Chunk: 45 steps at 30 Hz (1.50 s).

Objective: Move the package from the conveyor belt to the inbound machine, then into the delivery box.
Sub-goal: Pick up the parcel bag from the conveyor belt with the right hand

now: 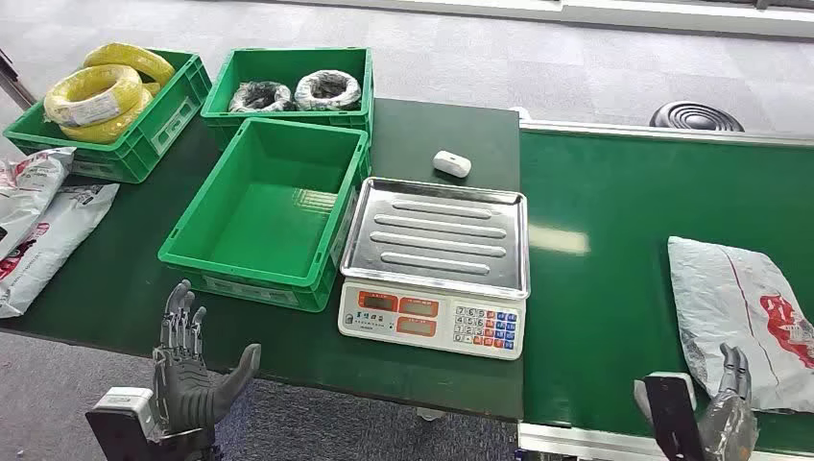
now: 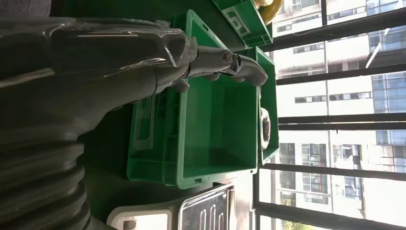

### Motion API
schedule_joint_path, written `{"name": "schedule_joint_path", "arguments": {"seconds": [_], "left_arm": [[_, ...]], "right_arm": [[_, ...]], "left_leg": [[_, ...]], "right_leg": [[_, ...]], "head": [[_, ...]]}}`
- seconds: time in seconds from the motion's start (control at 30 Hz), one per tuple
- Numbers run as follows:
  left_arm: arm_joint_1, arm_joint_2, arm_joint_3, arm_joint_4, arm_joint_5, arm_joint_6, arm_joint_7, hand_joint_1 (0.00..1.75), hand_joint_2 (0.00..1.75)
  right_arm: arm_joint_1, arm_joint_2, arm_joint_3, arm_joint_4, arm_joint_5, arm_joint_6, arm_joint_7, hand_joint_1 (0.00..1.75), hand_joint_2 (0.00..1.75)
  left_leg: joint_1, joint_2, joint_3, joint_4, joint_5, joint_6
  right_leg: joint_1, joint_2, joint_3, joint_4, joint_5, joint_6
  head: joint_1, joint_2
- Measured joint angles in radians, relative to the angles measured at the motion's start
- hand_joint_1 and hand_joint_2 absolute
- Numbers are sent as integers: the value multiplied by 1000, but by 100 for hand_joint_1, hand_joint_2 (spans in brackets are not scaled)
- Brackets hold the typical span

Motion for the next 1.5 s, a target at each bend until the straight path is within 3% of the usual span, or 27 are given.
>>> {"name": "schedule_joint_path", "arguments": {"seconds": [0.2,0.43,0.53,0.77,0.87,1.03,1.07,1.2,1.3,1.5], "left_arm": [[-13,10,-9,7,13,5,-2,0,175],[-22,19,-19,12,16,6,-3,0,175],[-39,21,-20,17,17,6,-5,0,175],[-65,25,-19,18,15,0,4,0,175],[-69,27,-18,18,15,-2,5,0,175],[-83,31,-18,24,13,-10,5,0,175],[-86,31,-18,25,11,-12,6,0,175],[-93,35,-17,25,1,-16,12,0,175],[-100,36,-13,25,-2,-14,13,0,175],[-107,36,-7,25,-7,-8,13,0,175]], "right_arm": [[-89,-89,-74,134,-34,28,0,0,175],[-136,-135,-101,216,-59,23,7,0,175],[-226,-202,-108,332,-53,4,35,0,175],[-453,-369,-77,732,137,9,222,0,175],[-491,-400,-57,833,164,24,251,0,175],[-570,-443,-12,984,242,159,381,0,175],[-589,-447,-4,1007,254,173,402,9,175],[-656,-454,24,1074,292,210,448,154,175],[-694,-452,44,1104,318,227,464,173,175],[-765,-443,71,1134,335,199,449,175,175]], "left_leg": [[0,0,0,0,0,0],[1,0,-2,0,0,0],[0,1,-2,0,0,1],[-4,-2,-1,1,2,4],[-4,-2,-1,1,2,4],[-3,-2,-2,1,2,4],[-3,-1,-2,1,2,4],[-3,-1,-1,1,2,4],[-3,-1,-1,1,3,4],[-4,-1,-1,1,3,5]], "right_leg": [[-1,0,0,0,0,0],[1,0,-1,0,0,0],[-1,1,-1,0,1,1],[-4,-2,0,0,3,4],[-4,-2,-1,0,3,4],[-3,-2,-1,0,3,4],[-3,-2,-1,0,3,4],[-4,-2,0,0,3,4],[-4,-2,0,0,3,4],[-4,-1,0,0,4,4]], "head": [[0,0],[0,0],[0,0],[0,0],[-1,0],[0,0],[0,0],[0,0],[0,0],[0,0]]}}
